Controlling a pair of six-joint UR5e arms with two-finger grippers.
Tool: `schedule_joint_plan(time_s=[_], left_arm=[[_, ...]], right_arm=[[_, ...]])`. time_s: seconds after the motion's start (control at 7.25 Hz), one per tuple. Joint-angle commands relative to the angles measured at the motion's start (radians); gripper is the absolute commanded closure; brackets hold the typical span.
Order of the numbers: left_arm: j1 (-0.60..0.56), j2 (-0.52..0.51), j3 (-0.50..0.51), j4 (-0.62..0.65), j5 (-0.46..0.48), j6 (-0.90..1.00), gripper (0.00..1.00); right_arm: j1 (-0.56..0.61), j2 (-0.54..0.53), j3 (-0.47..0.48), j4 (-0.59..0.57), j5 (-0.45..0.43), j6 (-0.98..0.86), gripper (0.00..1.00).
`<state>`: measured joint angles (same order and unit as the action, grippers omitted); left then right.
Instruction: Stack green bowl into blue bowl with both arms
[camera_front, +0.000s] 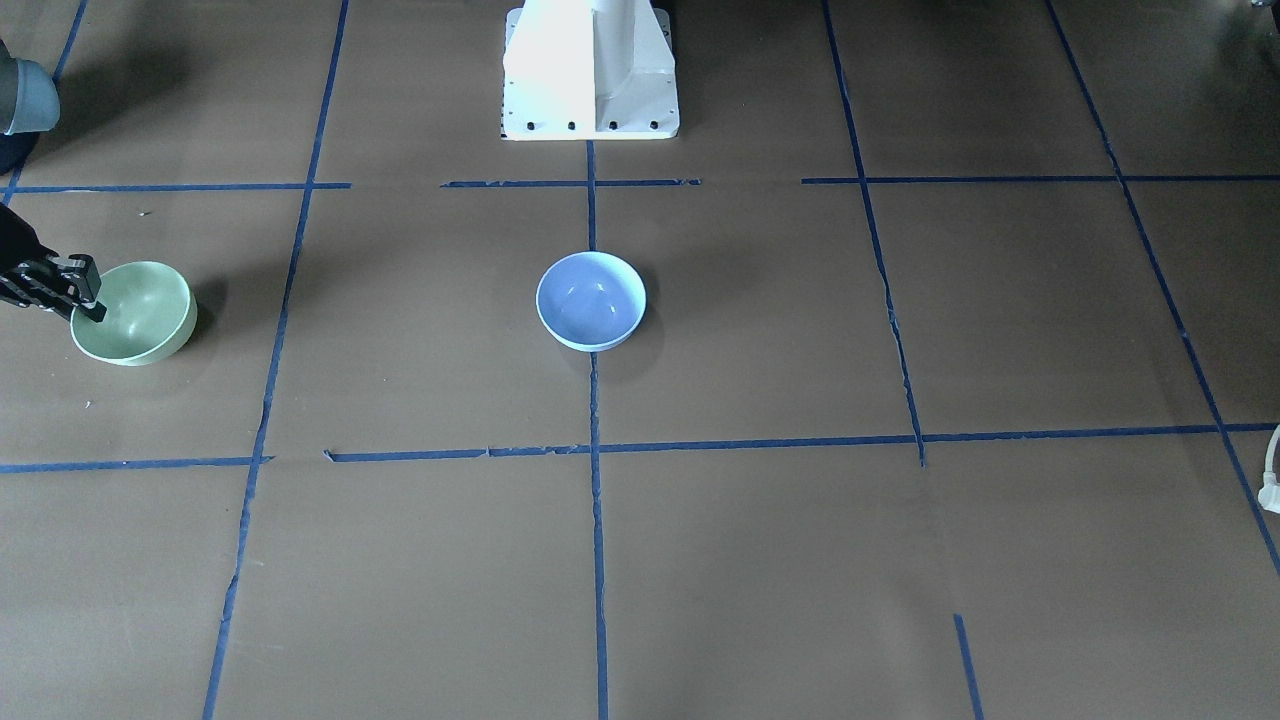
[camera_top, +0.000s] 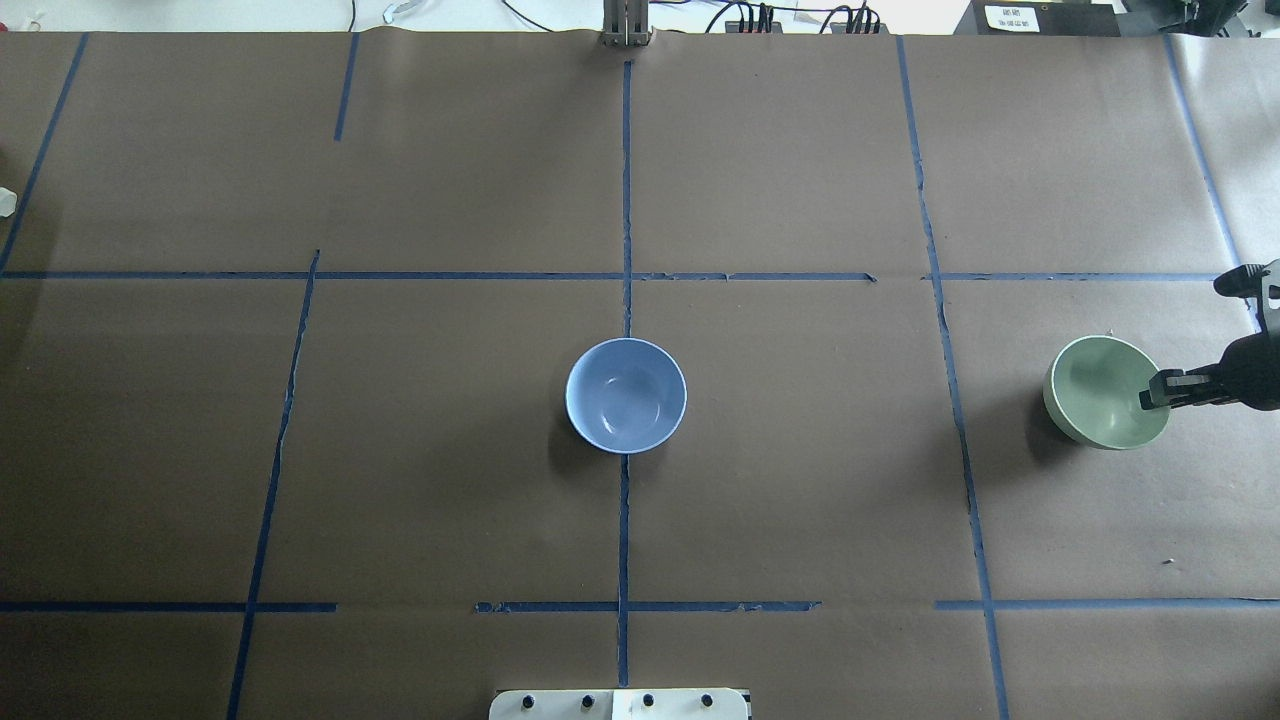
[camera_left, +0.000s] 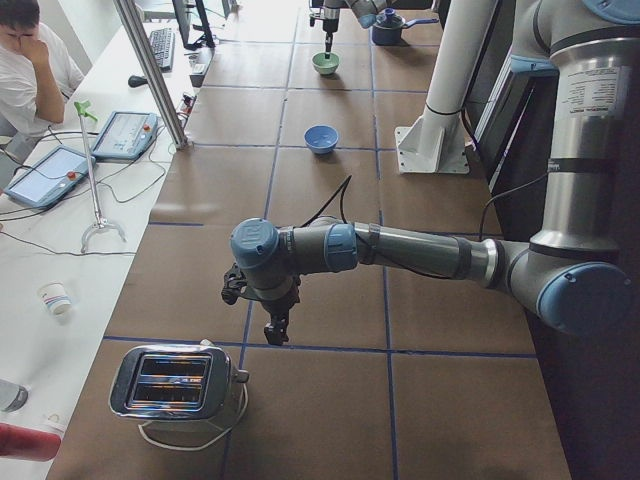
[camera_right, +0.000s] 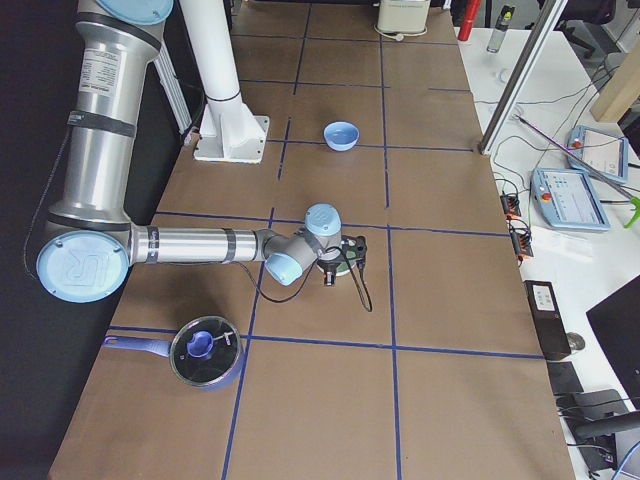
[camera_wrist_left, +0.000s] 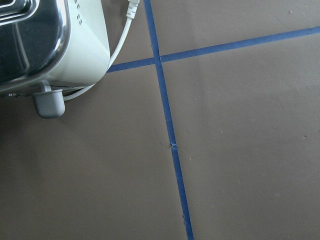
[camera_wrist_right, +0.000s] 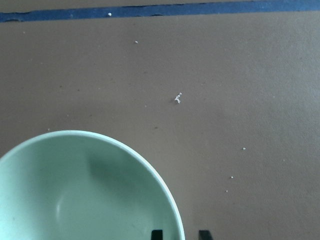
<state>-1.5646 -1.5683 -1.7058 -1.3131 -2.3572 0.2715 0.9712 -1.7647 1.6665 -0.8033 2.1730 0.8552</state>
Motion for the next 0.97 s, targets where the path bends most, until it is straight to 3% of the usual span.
schedule_joint_plan(time_s=[0.0, 0.14, 0.41, 0.55, 0.69, 0.83], left_arm=[[0.0, 0.001, 0.0, 0.0, 0.0, 0.0, 0.0], [0.0, 0.001, 0.002, 0.0, 0.0, 0.0, 0.0], [0.0, 0.004, 0.009, 0.0, 0.001, 0.0, 0.0], [0.0, 0.004, 0.005, 0.0, 0.001, -0.002, 0.0], [0.0, 0.004, 0.002, 0.0, 0.0, -0.018, 0.0], [0.0, 0.004, -0.008, 0.0, 0.001, -0.055, 0.0]], right_arm=[[-0.002, 0.011, 0.051, -0.017, 0.016, 0.018, 1.0], [-0.003, 0.06, 0.135, -0.13, 0.059, 0.062, 1.0], [-0.014, 0.353, 0.27, -0.584, 0.076, 0.161, 1.0], [-0.064, 0.505, 0.283, -0.725, 0.067, 0.224, 1.0], [-0.147, 0.613, 0.273, -0.782, 0.033, 0.34, 1.0], [-0.246, 0.711, 0.245, -0.792, -0.064, 0.495, 1.0]])
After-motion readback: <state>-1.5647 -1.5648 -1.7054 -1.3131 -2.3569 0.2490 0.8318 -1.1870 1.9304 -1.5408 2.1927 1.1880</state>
